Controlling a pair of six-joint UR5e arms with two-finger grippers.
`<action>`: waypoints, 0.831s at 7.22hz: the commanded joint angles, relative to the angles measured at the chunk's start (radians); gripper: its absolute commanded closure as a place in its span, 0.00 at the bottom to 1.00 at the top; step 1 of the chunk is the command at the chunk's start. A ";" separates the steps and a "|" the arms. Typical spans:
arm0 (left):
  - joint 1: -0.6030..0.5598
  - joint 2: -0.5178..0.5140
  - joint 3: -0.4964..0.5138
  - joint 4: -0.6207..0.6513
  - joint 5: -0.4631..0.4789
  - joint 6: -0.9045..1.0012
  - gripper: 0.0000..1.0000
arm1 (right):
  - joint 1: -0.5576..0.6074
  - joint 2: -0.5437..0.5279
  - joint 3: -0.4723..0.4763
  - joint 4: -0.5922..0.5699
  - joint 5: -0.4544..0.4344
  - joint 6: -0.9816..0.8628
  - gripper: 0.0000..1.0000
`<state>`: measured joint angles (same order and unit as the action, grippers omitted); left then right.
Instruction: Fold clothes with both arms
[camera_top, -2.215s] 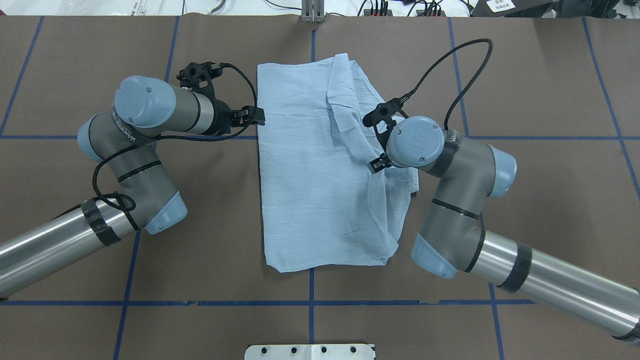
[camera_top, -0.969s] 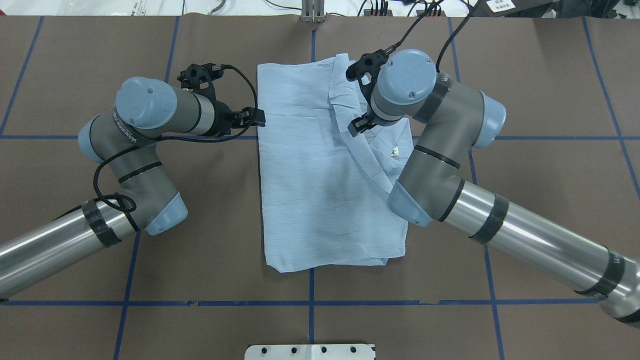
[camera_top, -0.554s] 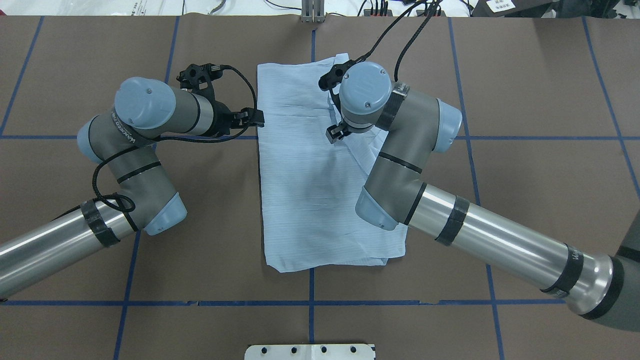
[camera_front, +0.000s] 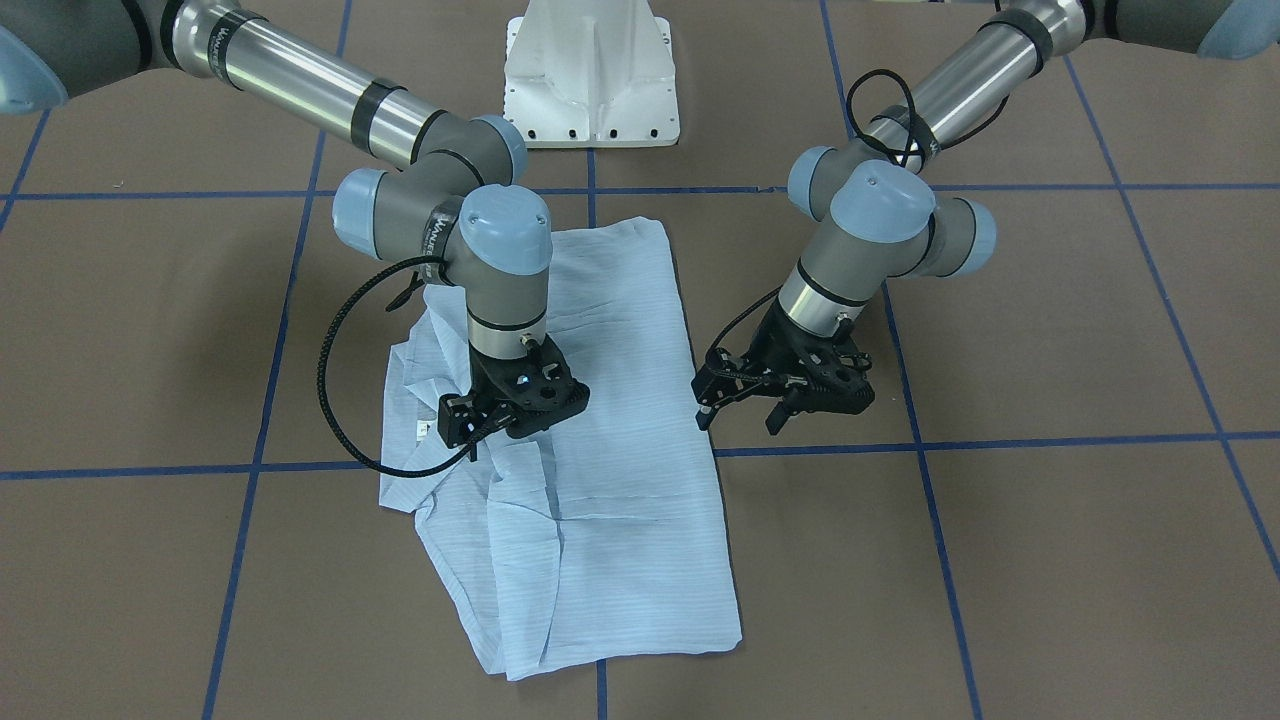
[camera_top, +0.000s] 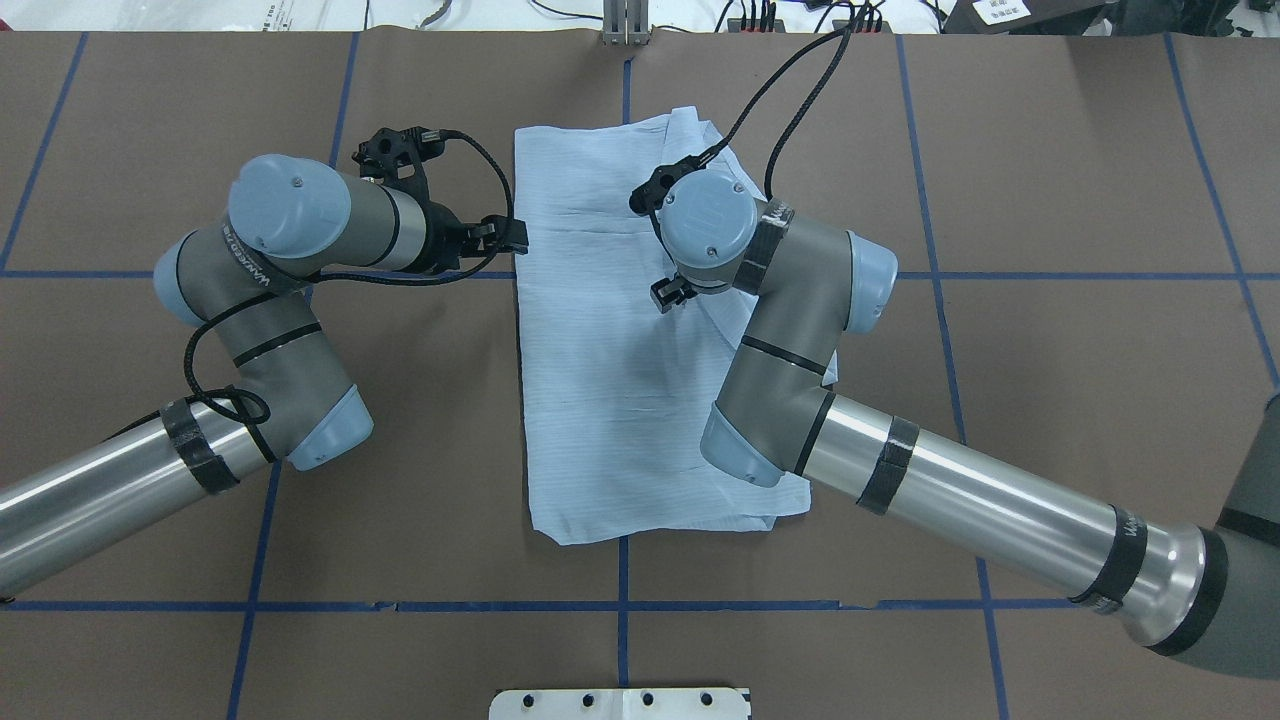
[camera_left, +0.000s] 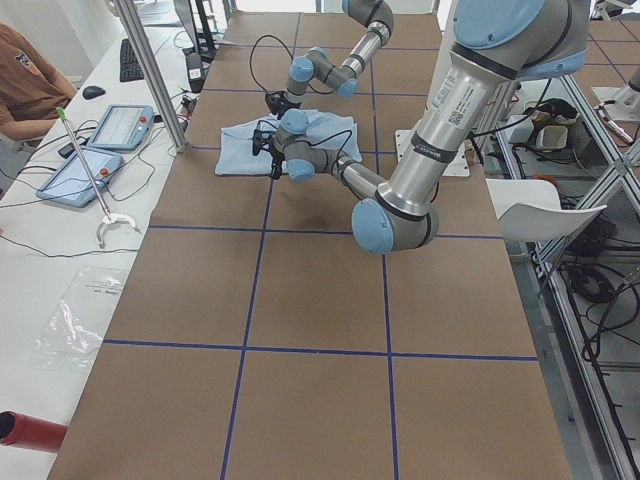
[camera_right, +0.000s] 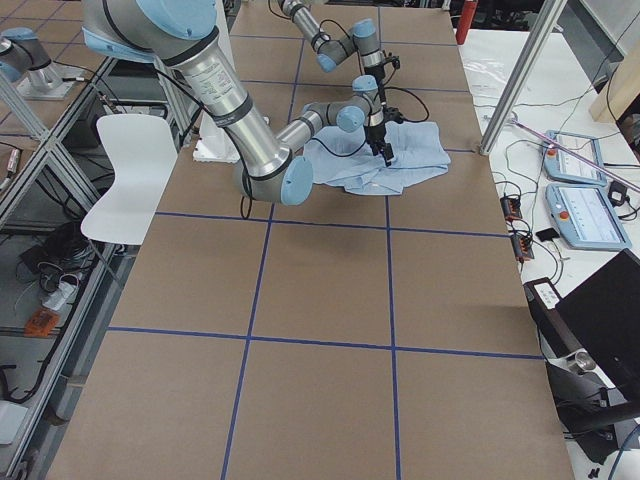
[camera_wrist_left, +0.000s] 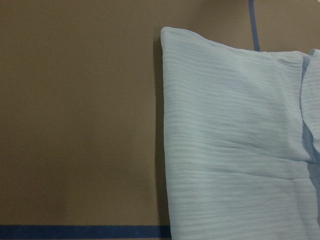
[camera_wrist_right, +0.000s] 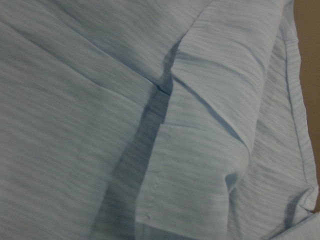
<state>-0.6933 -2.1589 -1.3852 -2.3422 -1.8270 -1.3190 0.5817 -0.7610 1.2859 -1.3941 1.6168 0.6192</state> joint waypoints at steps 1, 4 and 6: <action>0.002 -0.004 0.000 0.000 0.000 -0.005 0.00 | 0.003 -0.011 -0.002 0.003 0.000 -0.001 0.00; 0.002 -0.009 0.000 0.003 0.000 -0.008 0.00 | 0.029 -0.029 0.000 0.006 0.003 -0.009 0.00; 0.003 -0.015 0.000 0.006 0.000 -0.009 0.00 | 0.093 -0.032 0.004 0.004 0.037 -0.042 0.00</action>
<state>-0.6908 -2.1687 -1.3852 -2.3387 -1.8270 -1.3278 0.6363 -0.7904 1.2877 -1.3892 1.6345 0.6007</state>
